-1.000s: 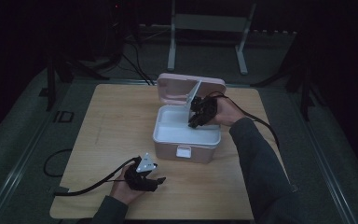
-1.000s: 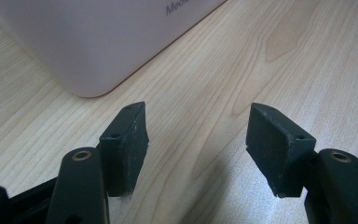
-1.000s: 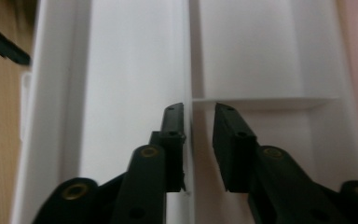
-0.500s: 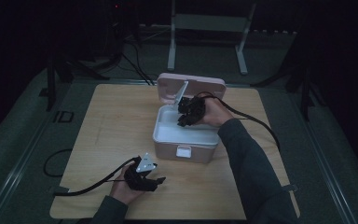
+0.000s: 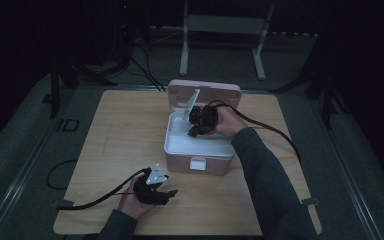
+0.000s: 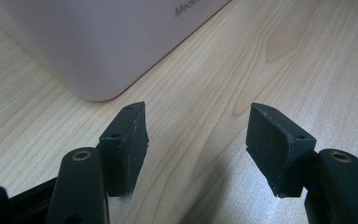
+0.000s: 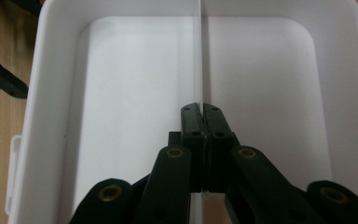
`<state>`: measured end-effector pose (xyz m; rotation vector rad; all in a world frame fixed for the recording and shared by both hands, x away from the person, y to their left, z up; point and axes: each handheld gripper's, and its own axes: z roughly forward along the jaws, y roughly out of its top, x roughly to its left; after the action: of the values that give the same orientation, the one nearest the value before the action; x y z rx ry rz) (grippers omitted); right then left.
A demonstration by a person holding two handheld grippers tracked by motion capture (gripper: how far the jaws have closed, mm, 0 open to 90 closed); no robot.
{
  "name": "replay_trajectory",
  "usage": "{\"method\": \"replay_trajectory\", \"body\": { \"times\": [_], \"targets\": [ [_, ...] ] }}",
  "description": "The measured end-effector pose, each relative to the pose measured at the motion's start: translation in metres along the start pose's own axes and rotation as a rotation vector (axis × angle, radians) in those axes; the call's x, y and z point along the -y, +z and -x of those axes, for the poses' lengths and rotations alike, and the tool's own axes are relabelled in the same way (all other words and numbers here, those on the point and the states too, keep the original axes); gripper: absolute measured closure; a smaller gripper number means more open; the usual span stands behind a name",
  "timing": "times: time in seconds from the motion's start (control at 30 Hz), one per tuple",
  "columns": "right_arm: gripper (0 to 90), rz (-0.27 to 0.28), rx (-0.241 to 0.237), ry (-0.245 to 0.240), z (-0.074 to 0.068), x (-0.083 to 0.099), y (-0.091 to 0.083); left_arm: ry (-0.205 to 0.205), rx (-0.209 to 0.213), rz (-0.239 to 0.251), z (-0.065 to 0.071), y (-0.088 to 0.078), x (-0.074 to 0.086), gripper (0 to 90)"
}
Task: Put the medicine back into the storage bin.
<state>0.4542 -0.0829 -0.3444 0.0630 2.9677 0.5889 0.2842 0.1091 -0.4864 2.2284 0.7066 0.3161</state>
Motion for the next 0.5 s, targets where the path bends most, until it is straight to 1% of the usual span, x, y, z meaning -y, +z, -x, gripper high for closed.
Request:
{"method": "replay_trajectory", "body": {
  "times": [0.03,0.07,0.1,0.13,0.17,0.2,0.23,0.33,0.37,0.43,0.5],
  "targets": [
    [89.6,0.0,-0.005,0.003,0.0,0.0,0.001,0.0,0.0,0.001,0.0,0.0,0.0,38.1],
    [89.6,0.003,0.007,0.001,0.0,-0.001,0.002,0.001,-0.001,0.001,0.0,0.0,0.0,38.1],
    [89.5,0.008,0.008,0.003,-0.001,-0.001,0.003,0.0,-0.002,0.002,0.0,-0.001,0.0,38.1],
    [89.0,-0.004,-0.006,0.009,0.0,-0.001,0.006,0.0,-0.002,0.002,0.0,-0.001,0.0,38.1],
    [88.3,-0.02,-0.001,0.006,0.0,-0.002,0.009,0.0,-0.003,0.002,0.0,-0.001,0.0,38.1],
    [85.6,-0.024,0.007,0.009,-0.001,-0.002,0.01,0.0,-0.003,0.003,0.0,-0.001,0.0,38.1],
    [80.1,-0.024,-0.006,0.014,-0.001,-0.001,0.01,0.001,-0.005,0.005,0.0,-0.001,0.0,38.0],
    [74.5,-0.011,0.003,0.011,-0.002,-0.001,0.003,0.0,-0.007,0.008,-0.001,-0.002,0.0,38.1],
    [72.6,-0.014,0.005,0.013,-0.004,0.0,0.0,-0.001,-0.007,0.009,-0.001,-0.002,0.0,38.1],
    [67.6,-0.028,0.032,0.012,-0.006,0.005,-0.009,-0.003,-0.008,0.019,-0.002,-0.004,-0.001,38.1],
    [63.8,-0.043,0.042,0.021,-0.009,0.01,-0.015,-0.005,-0.011,0.028,-0.002,-0.007,-0.002,38.1]
  ]
}}
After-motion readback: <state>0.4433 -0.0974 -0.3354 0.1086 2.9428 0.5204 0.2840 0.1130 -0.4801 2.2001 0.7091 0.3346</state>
